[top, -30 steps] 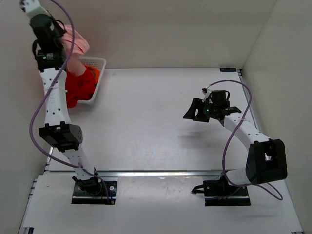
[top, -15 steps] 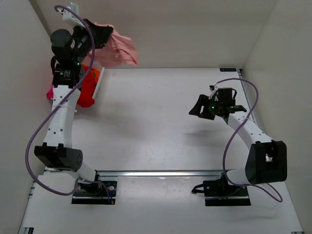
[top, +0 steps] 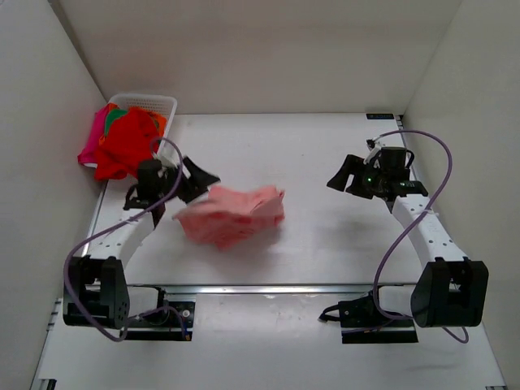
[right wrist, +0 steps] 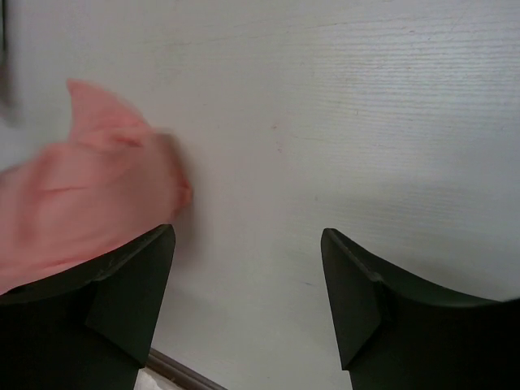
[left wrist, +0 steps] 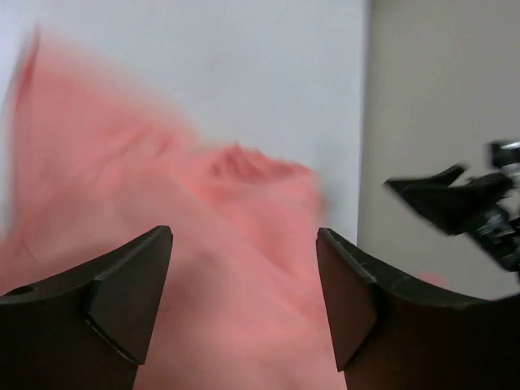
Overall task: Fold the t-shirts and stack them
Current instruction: Move the tshirt to the center of the board, then flatten out the tshirt
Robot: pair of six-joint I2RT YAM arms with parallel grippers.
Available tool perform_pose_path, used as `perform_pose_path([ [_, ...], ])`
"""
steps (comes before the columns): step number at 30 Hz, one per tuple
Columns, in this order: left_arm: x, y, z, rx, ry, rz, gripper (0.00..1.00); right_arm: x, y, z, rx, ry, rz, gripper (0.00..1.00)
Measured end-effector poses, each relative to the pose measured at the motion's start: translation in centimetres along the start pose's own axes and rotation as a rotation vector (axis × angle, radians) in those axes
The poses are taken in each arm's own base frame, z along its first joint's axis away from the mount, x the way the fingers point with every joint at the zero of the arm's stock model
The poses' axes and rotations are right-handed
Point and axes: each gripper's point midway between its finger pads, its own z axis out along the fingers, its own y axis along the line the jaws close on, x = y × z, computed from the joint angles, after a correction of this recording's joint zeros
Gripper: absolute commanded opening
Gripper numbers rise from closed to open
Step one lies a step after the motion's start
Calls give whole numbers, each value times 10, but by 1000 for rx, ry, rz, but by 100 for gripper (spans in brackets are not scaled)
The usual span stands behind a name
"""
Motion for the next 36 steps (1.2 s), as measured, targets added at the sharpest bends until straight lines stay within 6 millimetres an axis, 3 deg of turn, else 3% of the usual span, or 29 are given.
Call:
perform_pose_path([
  [1,35,28,3,-58,84,-56,71,2,1,0,3,7,-4,72],
  [3,93,60,-4,-147,229,-117,63,8,5,2,5,24,-17,74],
  [4,110,64,-7,-168,277,-116,53,10,8,4,2,31,-25,74],
  [5,119,62,-10,-173,303,-96,50,14,13,5,-5,41,-36,74],
  [8,114,34,-17,-108,279,33,52,26,33,12,-41,74,-79,73],
  [9,105,24,-21,-89,245,69,54,31,41,15,-58,84,-94,74],
  [12,68,2,-36,-84,114,172,69,53,75,26,-128,127,-147,71],
  [15,43,-3,-49,-153,8,265,65,87,104,38,-182,194,-194,66],
  [17,43,6,-56,-219,-2,312,61,113,119,44,-210,244,-219,64],
  [19,52,22,-60,-285,27,332,58,138,131,47,-231,291,-237,64],
  [20,61,34,-62,-318,55,335,61,148,134,47,-236,306,-242,64],
  [22,81,57,-67,-373,119,329,80,165,135,46,-243,336,-254,64],
  [26,138,96,-77,-453,278,277,87,186,125,48,-237,366,-259,64],
  [28,167,99,-78,-443,350,274,88,192,118,48,-227,375,-254,65],
  [31,192,90,-75,-394,401,264,90,192,113,50,-216,375,-241,64],
  [36,183,65,-58,-294,325,275,83,187,103,50,-204,352,-218,64],
])
